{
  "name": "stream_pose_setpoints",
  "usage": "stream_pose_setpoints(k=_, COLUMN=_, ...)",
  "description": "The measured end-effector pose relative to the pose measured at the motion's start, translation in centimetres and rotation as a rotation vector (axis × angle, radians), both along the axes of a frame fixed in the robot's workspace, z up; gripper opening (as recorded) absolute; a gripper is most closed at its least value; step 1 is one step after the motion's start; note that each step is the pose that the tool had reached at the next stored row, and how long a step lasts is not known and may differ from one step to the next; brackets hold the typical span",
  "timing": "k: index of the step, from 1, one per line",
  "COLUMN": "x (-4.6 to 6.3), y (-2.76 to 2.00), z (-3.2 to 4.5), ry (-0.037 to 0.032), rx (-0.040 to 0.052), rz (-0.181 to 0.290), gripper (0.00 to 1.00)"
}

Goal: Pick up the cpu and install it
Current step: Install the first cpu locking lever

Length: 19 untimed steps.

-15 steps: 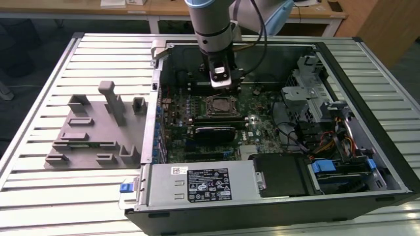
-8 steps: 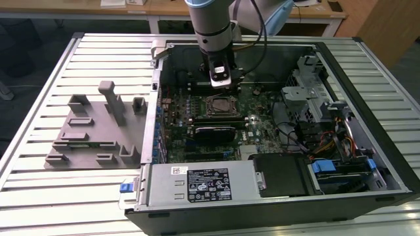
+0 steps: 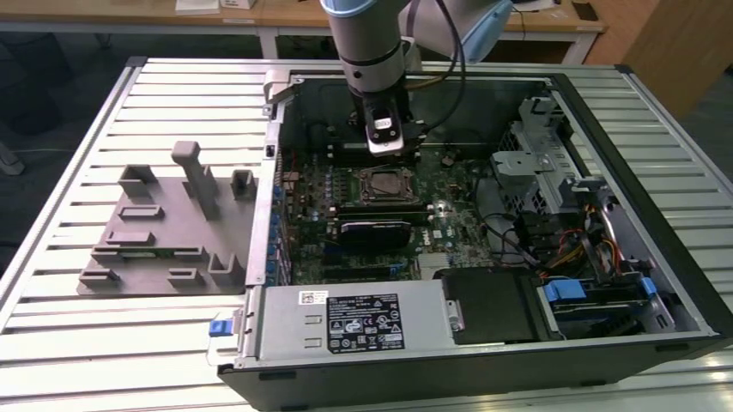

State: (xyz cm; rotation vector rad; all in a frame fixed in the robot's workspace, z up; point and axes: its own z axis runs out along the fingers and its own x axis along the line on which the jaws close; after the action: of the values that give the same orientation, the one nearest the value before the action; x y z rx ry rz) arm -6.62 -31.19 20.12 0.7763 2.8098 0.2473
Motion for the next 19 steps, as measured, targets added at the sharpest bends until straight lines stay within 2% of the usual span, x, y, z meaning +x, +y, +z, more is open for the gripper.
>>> stream_pose_setpoints(k=19, x=-0.37, y=0.29, z=-0.24, ry=-0.0016, rx=0.0003, rz=0.000, gripper=0.11)
